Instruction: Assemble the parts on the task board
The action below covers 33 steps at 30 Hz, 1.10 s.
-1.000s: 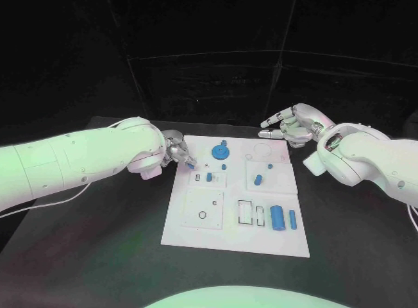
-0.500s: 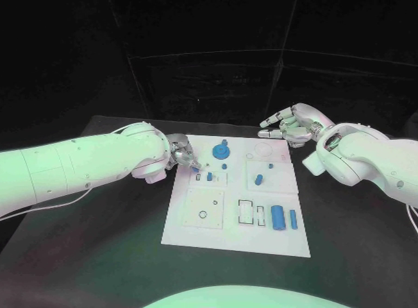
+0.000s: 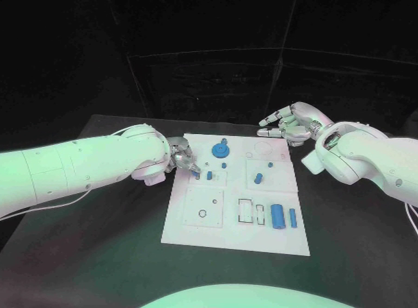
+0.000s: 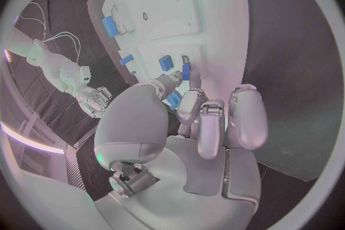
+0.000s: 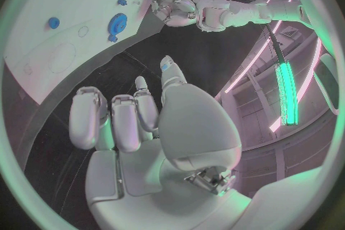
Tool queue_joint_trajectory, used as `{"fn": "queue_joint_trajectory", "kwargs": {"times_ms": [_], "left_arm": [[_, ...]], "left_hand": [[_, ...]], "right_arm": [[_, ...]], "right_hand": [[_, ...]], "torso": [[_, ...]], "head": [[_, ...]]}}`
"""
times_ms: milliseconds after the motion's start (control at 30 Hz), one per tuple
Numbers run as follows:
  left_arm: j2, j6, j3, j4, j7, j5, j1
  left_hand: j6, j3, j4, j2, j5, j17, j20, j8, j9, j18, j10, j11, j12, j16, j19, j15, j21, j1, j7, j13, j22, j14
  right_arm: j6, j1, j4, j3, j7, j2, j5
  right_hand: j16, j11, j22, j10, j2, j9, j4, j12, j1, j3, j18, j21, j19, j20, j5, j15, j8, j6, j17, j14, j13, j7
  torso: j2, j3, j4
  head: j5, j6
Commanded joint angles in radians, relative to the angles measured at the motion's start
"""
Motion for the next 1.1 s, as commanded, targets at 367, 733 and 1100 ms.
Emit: {"fn": "queue_joint_trajectory", "kwargs": {"times_ms": [367,733,1100], "left_arm": [[0.004,0.024,-0.002,0.005,-0.01,-0.006,-0.001],[0.003,0.042,-0.002,0.006,-0.024,-0.006,-0.001],[0.005,0.061,-0.002,0.01,-0.025,-0.006,-0.002]], "left_hand": [[-0.001,0.093,-0.087,0.011,0.002,0.263,0.0,0.005,0.001,-0.004,0.009,0.0,0.004,0.003,0.006,0.003,0.002,0.002,-0.009,-0.001,0.0,0.104],[-0.001,0.094,-0.087,0.011,0.002,0.263,0.0,0.005,0.001,-0.004,0.009,0.0,0.004,0.003,0.006,0.002,0.002,0.001,-0.009,-0.001,0.0,0.104],[-0.001,0.094,-0.087,0.01,0.001,0.263,0.0,0.006,0.001,-0.004,0.009,-0.001,0.004,0.003,0.006,0.002,0.004,0.0,-0.009,-0.001,0.002,0.104]], "right_arm": [[0.001,0.002,-0.001,0.001,0.009,0.003,0.004],[0.003,0.002,-0.001,0.001,0.01,0.004,0.004],[0.003,0.002,-0.001,0.001,0.01,0.004,0.004]], "right_hand": [[-0.005,-0.002,-0.001,-0.004,0.005,-0.001,-0.001,-0.003,-0.004,-0.004,0.016,-0.006,-0.005,-0.003,0.005,-0.005,0.005,-0.003,0.0,0.045,-0.002,-0.003],[-0.005,-0.002,-0.001,-0.004,0.005,-0.001,-0.001,-0.003,-0.004,-0.004,0.016,-0.006,-0.005,-0.003,0.005,-0.005,0.005,-0.003,0.0,0.045,-0.002,-0.003],[-0.005,-0.002,-0.001,-0.004,0.005,-0.001,-0.001,-0.003,-0.004,-0.004,0.016,-0.006,-0.005,-0.003,0.005,-0.005,0.005,-0.003,0.0,0.045,-0.002,-0.003]], "torso": [[0.0,0.0002,0.0],[-0.001,0.0007,0.0006],[0.0,0.0008,0.0001]], "head": [[-0.001,-0.003],[0.0,-0.005],[0.0,-0.006]]}}
